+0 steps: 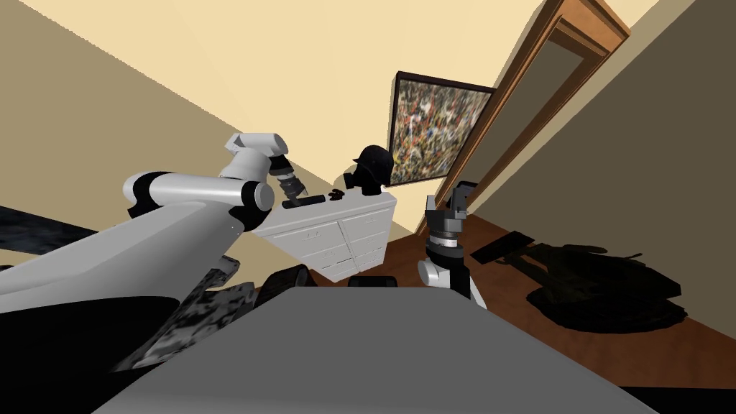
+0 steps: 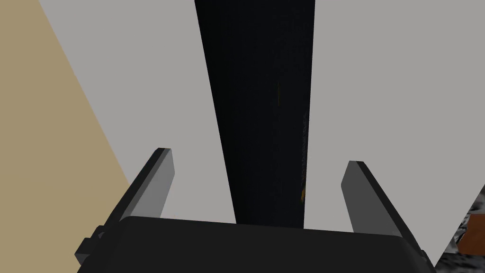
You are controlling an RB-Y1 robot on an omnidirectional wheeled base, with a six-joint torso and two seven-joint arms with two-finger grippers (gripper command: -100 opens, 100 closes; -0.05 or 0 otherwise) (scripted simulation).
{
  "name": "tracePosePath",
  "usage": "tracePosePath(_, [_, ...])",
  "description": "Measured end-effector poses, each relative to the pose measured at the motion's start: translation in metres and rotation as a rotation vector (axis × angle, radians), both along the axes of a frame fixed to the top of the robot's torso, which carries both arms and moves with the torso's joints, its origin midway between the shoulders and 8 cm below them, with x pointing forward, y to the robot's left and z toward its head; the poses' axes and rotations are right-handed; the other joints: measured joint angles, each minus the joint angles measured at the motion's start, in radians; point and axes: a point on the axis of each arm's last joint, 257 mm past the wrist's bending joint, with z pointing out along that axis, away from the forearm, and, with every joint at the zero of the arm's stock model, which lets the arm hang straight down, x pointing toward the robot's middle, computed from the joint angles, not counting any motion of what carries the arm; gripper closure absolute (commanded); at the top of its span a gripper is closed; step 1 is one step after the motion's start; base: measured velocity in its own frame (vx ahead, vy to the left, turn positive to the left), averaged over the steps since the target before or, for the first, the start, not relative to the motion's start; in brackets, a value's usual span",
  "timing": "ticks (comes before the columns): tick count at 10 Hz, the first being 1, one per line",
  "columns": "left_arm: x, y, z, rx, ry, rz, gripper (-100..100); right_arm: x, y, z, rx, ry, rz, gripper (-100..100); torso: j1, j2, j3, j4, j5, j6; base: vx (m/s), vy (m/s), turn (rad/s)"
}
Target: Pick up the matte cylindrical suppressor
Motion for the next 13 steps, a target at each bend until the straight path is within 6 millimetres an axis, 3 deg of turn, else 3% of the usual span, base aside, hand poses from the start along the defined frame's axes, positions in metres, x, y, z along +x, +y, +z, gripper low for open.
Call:
tracePosePath(2, [0.003, 0.001, -0.008, -0.001, 0.002, 0.002, -100, 0.0, 0.0, 0.0, 0.0, 0.0, 0.0, 0, 0.0, 0.001, 0.001, 0.0, 0.0, 0.0, -0.011, 0.003, 0.001])
tracePosePath(3, [0.004, 0.001, -0.009, 0.0, -0.001, 0.001, 100, 0.0, 0.0, 0.0, 0.0, 0.0, 0.0, 0, 0.0, 0.001, 0.001, 0.0, 0.0, 0.0, 0.0, 0.0, 0.0])
tracePosePath(7, [0.004, 0.002, -0.009, 0.0, 0.001, 0.003, 100, 0.0, 0.0, 0.0, 0.0, 0.0, 0.0, 0, 0.0, 0.0, 0.0, 0.0, 0.0, 0.001, 0.0, 0.0, 0.0])
tracePosePath(8, [0.004, 0.001, -0.009, 0.0, 0.001, 0.003, 0, 0.0, 0.0, 0.0, 0.0, 0.0, 0.0, 0, 0.0, 0.0, 0.0, 0.0, 0.0, 0.001, 0.0, 0.0, 0.0])
tracePosePath(9, [0.004, 0.001, -0.009, 0.0, 0.001, 0.003, 100, 0.0, 0.0, 0.0, 0.0, 0.0, 0.0, 0, 0.0, 0.0, 0.0, 0.0, 0.0, 0.001, 0.01, -0.003, -0.006])
tracePosePath(12, [-0.001, -0.001, 0.007, 0.0, -0.001, 0.002, 100, 0.0, 0.0, 0.0, 0.0, 0.0, 0.0, 0, -0.001, 0.0, 0.0, 0.001, -0.001, 0.001, 0.013, -0.003, -0.004])
tracePosePath(13, [-0.001, -0.001, 0.007, 0.0, -0.001, 0.001, 0, 0.0, 0.0, 0.0, 0.0, 0.0, 0.0, 0, -0.001, 0.0, 0.0, 0.001, -0.001, 0.001, 0.0, 0.0, 0.0])
